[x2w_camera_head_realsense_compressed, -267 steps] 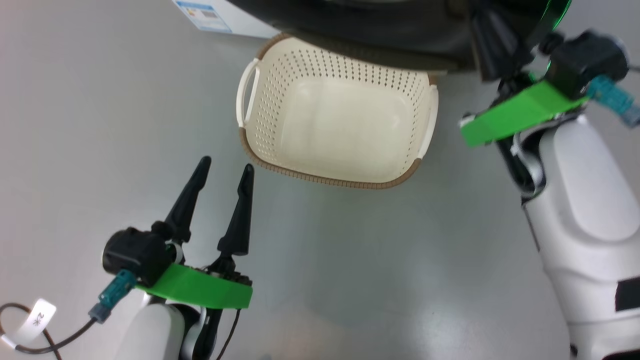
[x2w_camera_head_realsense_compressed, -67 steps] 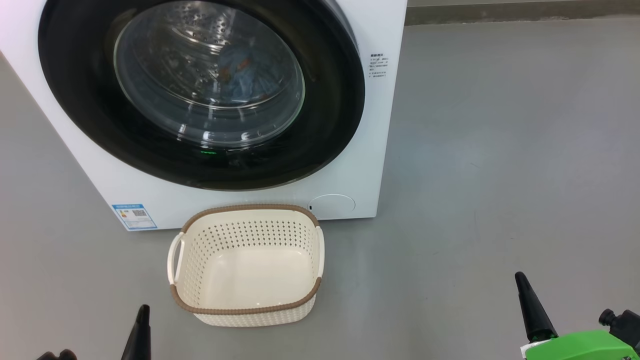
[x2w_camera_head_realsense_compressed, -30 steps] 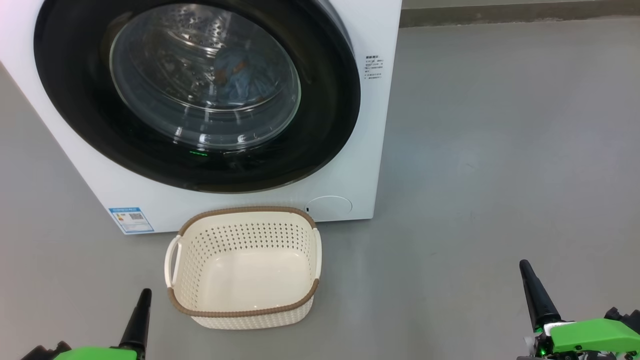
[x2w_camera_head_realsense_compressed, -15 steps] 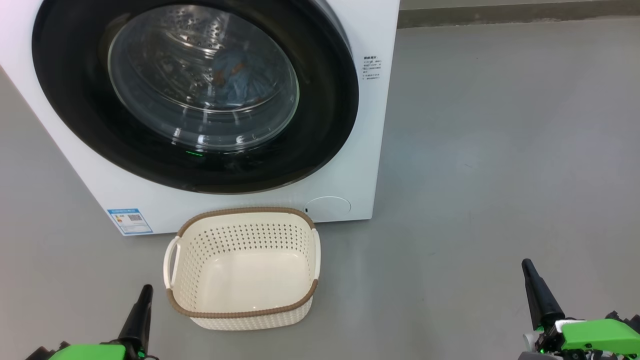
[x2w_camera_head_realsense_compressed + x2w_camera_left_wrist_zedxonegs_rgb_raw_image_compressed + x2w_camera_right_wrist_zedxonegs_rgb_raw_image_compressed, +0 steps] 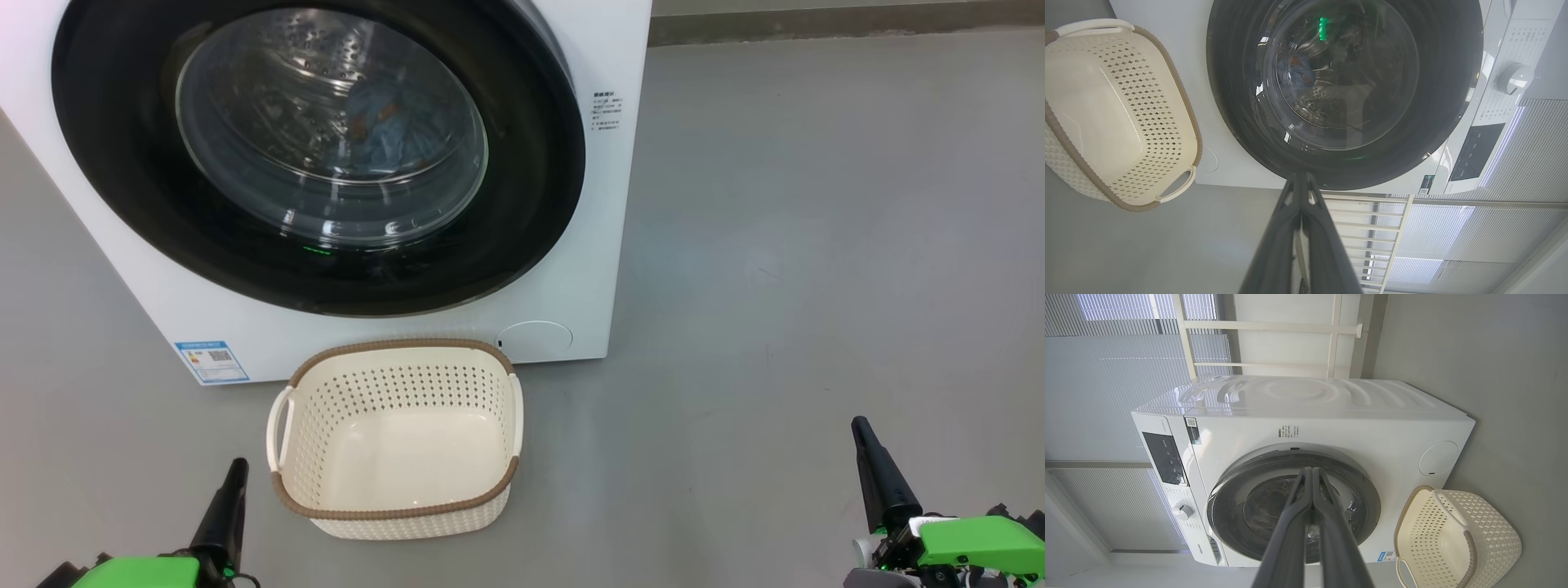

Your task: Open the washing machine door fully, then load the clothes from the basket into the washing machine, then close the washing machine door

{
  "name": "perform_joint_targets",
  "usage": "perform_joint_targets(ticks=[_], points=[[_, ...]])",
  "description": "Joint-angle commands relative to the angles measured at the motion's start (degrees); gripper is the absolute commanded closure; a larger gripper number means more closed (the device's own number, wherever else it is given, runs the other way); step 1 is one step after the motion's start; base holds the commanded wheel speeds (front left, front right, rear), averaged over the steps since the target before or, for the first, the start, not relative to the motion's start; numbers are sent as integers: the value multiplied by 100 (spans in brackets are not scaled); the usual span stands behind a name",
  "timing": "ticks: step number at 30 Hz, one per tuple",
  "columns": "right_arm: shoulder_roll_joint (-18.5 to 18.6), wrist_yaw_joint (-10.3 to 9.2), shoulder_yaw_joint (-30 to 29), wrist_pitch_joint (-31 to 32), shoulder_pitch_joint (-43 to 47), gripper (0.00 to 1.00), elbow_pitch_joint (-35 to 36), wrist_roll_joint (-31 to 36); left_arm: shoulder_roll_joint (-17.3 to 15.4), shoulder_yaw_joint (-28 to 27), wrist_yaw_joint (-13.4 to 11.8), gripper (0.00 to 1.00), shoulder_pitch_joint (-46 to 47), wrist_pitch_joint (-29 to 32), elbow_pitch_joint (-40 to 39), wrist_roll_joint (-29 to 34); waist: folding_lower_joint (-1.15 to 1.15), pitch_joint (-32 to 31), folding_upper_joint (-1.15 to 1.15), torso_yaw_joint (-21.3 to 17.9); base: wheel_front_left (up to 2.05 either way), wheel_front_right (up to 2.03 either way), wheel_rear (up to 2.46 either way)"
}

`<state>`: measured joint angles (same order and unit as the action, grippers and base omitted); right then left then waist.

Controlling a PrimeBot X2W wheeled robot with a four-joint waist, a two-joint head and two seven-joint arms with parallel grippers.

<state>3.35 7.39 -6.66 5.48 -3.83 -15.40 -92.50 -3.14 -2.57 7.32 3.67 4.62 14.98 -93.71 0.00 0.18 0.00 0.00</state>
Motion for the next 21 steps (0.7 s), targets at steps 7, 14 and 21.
perform_joint_targets(ticks=[7,14,21], points=[[10,10,91,40,-228,100,142,-30,-100,-221,16,100,237,47,-101,9,0,0,0,0,0,0,0],[5,10,83,46,-229,100,141,-23,-90,-236,16,100,238,59,-100,22,0,0,0,0,0,0,0],[0,10,76,52,-230,100,141,-17,-80,-249,16,100,239,70,-100,33,0,0,0,0,0,0,0]])
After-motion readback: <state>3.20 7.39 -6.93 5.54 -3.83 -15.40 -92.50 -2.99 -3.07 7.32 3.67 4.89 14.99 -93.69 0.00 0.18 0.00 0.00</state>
